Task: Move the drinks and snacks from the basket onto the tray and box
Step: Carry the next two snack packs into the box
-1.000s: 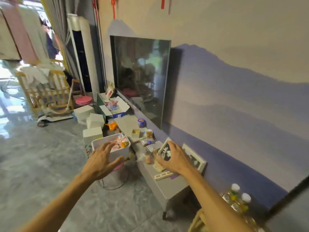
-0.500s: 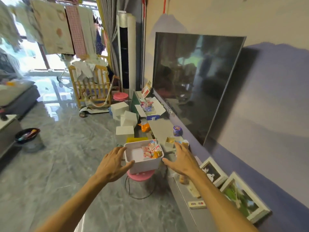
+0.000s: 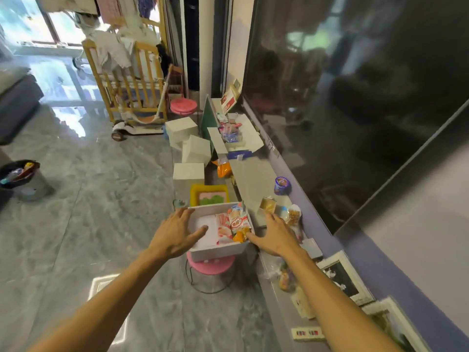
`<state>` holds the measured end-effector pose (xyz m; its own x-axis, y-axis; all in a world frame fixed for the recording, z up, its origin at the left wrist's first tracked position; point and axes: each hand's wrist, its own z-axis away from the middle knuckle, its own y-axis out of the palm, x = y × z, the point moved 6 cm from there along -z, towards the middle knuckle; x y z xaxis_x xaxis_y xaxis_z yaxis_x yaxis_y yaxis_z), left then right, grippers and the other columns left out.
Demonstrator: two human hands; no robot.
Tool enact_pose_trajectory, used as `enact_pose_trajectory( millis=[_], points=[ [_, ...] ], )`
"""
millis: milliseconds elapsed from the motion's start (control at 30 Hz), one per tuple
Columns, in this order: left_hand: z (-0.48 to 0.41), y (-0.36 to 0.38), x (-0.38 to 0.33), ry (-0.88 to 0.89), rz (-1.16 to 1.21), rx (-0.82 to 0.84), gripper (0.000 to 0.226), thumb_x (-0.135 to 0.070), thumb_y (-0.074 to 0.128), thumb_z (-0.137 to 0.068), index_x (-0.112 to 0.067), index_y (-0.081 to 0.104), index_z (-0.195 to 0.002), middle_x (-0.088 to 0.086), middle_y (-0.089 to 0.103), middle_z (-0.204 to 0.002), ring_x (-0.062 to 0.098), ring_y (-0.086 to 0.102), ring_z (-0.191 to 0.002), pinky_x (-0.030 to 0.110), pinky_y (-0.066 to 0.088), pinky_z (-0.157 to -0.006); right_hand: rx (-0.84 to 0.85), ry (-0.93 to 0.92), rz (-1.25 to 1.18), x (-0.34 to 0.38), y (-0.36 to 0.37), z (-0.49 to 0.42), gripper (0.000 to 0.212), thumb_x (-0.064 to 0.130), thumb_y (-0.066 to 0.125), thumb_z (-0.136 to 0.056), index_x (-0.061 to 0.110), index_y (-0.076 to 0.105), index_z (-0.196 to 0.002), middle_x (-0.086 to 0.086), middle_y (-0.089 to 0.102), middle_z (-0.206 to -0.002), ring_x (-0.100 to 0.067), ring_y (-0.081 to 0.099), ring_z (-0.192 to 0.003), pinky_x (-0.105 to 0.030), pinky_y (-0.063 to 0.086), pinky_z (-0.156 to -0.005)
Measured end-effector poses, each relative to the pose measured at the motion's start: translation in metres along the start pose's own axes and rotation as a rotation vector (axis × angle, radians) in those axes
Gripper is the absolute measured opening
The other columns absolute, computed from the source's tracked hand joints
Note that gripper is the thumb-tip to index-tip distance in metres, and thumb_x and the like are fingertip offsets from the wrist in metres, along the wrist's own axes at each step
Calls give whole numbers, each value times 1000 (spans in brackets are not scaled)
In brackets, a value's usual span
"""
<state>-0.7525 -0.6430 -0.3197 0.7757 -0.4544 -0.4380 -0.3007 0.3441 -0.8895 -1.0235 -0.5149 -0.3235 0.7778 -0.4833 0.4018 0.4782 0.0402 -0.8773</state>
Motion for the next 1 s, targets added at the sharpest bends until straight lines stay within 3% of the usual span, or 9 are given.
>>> enact_pose_trajectory(
  millis=[100, 267, 467, 600, 700, 800, 1000],
  points=[
    [-57, 20, 14, -13, 34, 50, 106, -91, 32, -80, -21, 39, -159, 6, 44, -161, 29, 54, -137, 49, 47, -113, 24, 32, -23, -2, 14, -54, 104, 75, 69, -86, 27, 21, -165, -9, 41, -166, -34, 48, -146, -50, 48, -110],
    [-156, 62, 46, -54, 110, 122, 103, -81, 50, -90, -18, 22, -166, 12, 36, -166, 34, 45, -146, 52, 44, -117, 95, 129, -15, -8, 48, -136, 103, 71, 72, -86, 24, 23, -164, -12, 42, -164, -36, 47, -146, -51, 46, -111],
    [-242, 134, 78, -152, 139, 306, 111, -88, 47, -85, -18, 19, -166, 12, 35, -167, 35, 46, -144, 53, 43, -117, 227, 188, 20, -28, 96, -221, 95, 67, 73, -83, 25, 34, -158, -10, 49, -156, -35, 50, -141, -50, 48, -110],
    [-276, 196, 94, -241, 116, 383, 122, -100, 33, -74, -20, 22, -166, 11, 38, -165, 37, 51, -141, 55, 46, -113, 355, 157, 107, -59, 142, -271, 94, 70, 72, -83, 25, 35, -158, -5, 47, -158, -31, 49, -142, -50, 50, -110],
    [-297, 252, 106, -306, 91, 444, 128, -103, 28, -70, -19, 22, -166, 12, 40, -164, 39, 51, -140, 57, 47, -110, 455, 62, 239, -91, 184, -303, 97, 71, 71, -82, 23, 34, -157, -4, 42, -160, -30, 46, -144, -45, 50, -108],
    [-315, 312, 115, -376, 98, 504, 129, -102, 30, -66, -16, 24, -163, 13, 40, -161, 40, 51, -138, 58, 48, -107, 526, -41, 335, -127, 227, -329, 107, 73, 72, -81, 22, 26, -164, -4, 30, -169, -29, 33, -153, -47, 42, -117],
    [-338, 425, 130, -544, 157, 558, 111, -87, 65, -74, -12, 36, -151, 14, 47, -150, 37, 54, -132, 53, 49, -104, 665, -441, 500, -178, 302, -362, 101, 53, 77, -91, 28, 19, -170, -3, 9, -178, -31, 3, -165, -47, 7, -132]
  ],
)
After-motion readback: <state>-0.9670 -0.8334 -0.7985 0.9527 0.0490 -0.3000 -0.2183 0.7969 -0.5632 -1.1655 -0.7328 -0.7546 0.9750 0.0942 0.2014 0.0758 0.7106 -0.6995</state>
